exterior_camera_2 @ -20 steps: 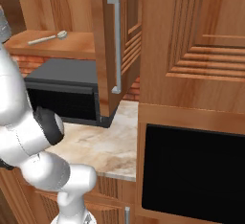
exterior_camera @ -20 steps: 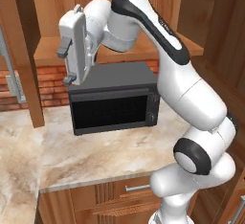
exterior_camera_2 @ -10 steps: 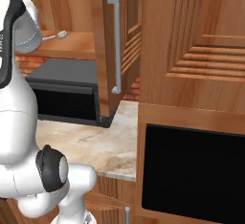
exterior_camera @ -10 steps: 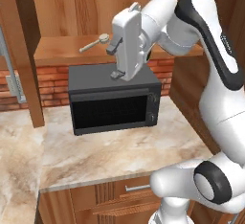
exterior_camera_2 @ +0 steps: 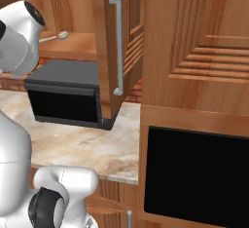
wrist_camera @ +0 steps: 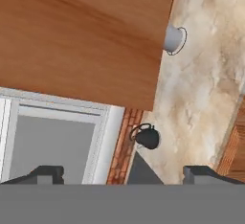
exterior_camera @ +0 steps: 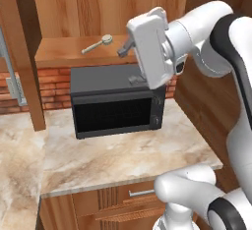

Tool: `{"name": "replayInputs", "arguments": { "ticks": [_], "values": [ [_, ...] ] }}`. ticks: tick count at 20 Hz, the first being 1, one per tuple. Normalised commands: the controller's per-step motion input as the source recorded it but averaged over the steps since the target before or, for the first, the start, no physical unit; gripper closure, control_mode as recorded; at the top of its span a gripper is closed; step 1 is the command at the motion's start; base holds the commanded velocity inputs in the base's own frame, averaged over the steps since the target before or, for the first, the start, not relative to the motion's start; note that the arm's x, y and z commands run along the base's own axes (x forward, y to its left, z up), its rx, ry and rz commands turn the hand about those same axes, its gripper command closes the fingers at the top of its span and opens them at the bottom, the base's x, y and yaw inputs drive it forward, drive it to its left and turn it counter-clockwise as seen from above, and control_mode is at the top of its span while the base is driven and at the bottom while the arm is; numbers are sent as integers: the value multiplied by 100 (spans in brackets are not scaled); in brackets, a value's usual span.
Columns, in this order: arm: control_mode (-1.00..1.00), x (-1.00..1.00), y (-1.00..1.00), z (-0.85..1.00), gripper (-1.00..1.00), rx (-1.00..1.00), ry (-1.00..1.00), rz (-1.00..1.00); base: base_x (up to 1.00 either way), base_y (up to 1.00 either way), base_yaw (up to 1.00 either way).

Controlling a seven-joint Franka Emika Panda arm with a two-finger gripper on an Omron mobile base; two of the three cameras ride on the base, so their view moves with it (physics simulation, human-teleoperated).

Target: Open the cabinet. Pick the dish brush and place it next to the sink. Then close the cabinet.

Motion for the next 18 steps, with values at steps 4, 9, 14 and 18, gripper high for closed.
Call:
{"name": "replayInputs", "arguments": {
  "ticks": [4,9,14,18],
  "values": [
    [-100,0,0,0,-100,-15,3,-50,0,0,0],
    [-100,7,0,0,-100,-25,7,-45,0,0,0],
    [-100,11,-3,0,-100,-24,4,-39,0,0,0],
    [-100,38,0,2,-100,-18,7,-23,0,0,0]
  ]
}}
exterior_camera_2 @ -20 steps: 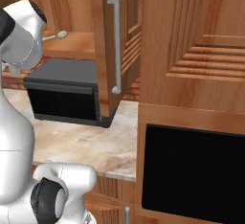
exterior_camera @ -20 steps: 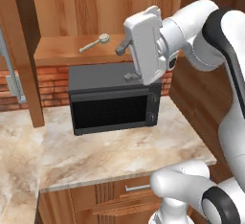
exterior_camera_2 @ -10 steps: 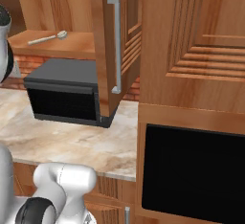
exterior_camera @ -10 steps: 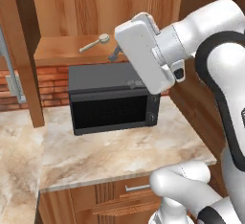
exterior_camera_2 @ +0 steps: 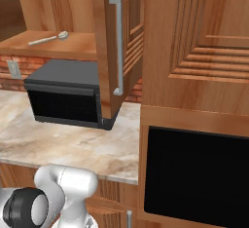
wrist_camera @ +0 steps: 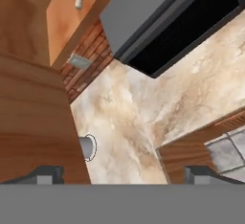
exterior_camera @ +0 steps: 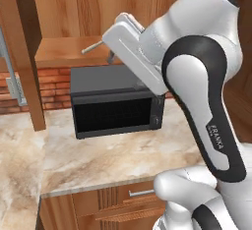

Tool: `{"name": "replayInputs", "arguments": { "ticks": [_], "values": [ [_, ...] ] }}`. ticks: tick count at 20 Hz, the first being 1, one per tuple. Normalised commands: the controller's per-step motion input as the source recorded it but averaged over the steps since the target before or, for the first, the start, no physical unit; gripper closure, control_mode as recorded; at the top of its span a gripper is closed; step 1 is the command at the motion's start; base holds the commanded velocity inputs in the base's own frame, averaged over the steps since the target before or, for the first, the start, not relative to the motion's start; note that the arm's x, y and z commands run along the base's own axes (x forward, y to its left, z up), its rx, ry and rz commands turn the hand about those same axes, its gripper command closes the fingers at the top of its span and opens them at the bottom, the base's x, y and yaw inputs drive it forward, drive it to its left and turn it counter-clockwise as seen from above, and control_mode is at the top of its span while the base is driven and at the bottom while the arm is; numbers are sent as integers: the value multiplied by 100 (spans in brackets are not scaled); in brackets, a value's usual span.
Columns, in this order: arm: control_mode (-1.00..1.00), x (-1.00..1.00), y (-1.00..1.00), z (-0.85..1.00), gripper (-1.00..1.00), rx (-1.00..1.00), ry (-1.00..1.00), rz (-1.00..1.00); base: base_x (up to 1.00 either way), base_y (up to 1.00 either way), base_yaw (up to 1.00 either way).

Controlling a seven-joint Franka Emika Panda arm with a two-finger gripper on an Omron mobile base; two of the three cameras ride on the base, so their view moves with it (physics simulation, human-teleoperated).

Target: Open the cabinet. Pick the dish brush and place it next to the sink. Then close the cabinet.

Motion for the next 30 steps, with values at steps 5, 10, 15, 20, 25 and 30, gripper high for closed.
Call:
{"name": "replayInputs", "arguments": {
  "ticks": [5,10,15,20,25,30],
  "values": [
    [-100,62,-6,0,-100,-24,1,-5,0,0,0],
    [-100,47,-18,1,-100,-34,-2,1,0,0,0],
    [-100,23,-29,7,-100,-34,-3,6,0,0,0],
    [-100,29,-31,-2,-100,-18,0,4,0,0,0],
    [-100,56,-18,-37,-100,-2,-1,4,0,0,0],
    [-100,64,0,-32,-100,0,-10,5,0,0,0]
  ]
}}
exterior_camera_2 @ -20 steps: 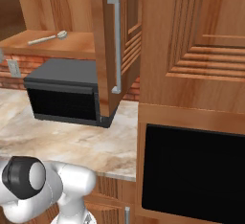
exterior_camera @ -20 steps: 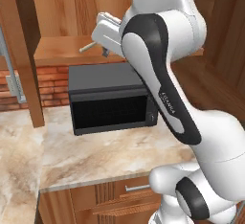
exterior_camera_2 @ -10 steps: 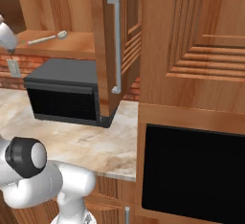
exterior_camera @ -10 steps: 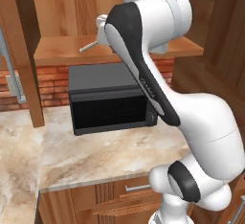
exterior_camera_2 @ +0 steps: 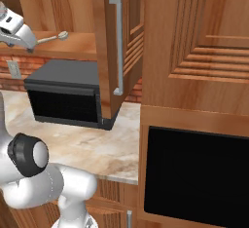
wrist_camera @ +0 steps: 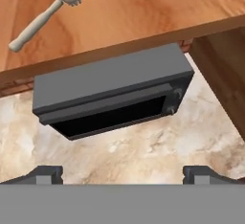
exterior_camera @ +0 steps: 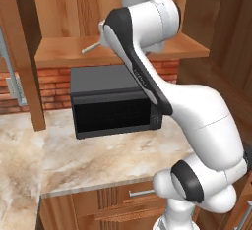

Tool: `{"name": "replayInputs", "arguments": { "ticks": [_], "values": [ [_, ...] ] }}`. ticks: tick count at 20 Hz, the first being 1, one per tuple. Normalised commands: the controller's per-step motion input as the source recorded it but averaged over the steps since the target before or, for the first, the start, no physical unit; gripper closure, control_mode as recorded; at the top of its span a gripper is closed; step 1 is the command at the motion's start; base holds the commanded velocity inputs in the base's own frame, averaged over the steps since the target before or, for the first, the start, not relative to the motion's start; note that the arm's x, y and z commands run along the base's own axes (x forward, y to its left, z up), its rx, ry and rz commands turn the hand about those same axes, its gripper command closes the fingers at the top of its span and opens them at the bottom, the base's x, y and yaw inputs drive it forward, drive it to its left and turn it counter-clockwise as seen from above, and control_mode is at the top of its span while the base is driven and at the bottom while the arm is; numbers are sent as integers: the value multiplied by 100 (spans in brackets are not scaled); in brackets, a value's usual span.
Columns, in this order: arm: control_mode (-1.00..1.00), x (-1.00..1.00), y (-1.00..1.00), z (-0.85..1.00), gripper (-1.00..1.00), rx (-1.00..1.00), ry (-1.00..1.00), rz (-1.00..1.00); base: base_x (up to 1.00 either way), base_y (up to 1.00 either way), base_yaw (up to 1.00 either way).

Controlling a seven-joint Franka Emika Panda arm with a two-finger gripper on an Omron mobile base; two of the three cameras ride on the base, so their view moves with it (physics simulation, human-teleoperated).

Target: Open the cabinet. Pick the dish brush and place it next to the sink. Then close the cabinet.

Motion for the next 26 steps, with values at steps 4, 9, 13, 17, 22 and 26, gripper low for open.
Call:
{"name": "replayInputs", "arguments": {
  "ticks": [4,9,13,17,22,26],
  "values": [
    [-100,46,6,-2,-100,-6,-2,5,0,0,0],
    [-100,47,6,0,-100,-17,0,3,0,0,0],
    [-100,37,21,12,-100,-16,0,1,0,0,0],
    [-100,38,21,6,-100,-7,0,0,0,0,0],
    [-100,38,22,0,-100,0,-5,0,0,0,0],
    [-100,32,24,0,-100,0,-16,0,0,0,0]
  ]
}}
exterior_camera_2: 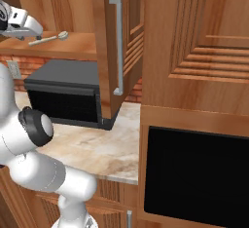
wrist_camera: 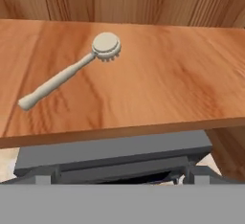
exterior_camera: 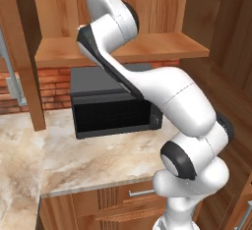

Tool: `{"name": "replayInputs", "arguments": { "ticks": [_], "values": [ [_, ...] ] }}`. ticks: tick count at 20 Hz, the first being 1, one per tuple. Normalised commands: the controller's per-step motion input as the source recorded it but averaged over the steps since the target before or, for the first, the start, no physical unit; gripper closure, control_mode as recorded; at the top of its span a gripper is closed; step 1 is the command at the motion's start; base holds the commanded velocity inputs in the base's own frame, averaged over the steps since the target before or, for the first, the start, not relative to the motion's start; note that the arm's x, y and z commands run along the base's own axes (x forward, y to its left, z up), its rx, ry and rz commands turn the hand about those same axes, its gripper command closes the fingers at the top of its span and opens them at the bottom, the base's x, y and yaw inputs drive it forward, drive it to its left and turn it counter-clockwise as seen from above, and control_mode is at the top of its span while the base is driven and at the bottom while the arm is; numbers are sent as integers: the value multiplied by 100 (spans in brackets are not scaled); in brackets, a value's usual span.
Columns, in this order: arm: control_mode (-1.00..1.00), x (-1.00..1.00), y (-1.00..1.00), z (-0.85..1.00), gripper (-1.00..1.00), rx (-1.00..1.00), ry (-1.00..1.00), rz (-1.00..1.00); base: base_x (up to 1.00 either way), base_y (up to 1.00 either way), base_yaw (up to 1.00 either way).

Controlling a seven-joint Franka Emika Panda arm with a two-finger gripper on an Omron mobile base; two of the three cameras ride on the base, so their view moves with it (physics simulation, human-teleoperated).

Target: Open the cabinet. Pick the dish brush and place it next to the sink. Then close the cabinet.

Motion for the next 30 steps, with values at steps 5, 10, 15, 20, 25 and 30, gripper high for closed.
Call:
{"name": "replayInputs", "arguments": {
  "ticks": [5,10,15,20,25,30],
  "values": [
    [-100,26,27,0,-100,0,-20,0,0,0,0],
    [-100,16,1,-1,-100,4,-7,0,0,0,0],
    [-100,9,-31,0,-100,13,1,0,0,0,0],
    [-100,0,-22,0,-100,18,2,0,0,0,0],
    [-100,0,-1,-4,-100,7,0,0,0,0,0],
    [-100,0,11,-15,-100,-1,0,3,0,0,0]
  ]
}}
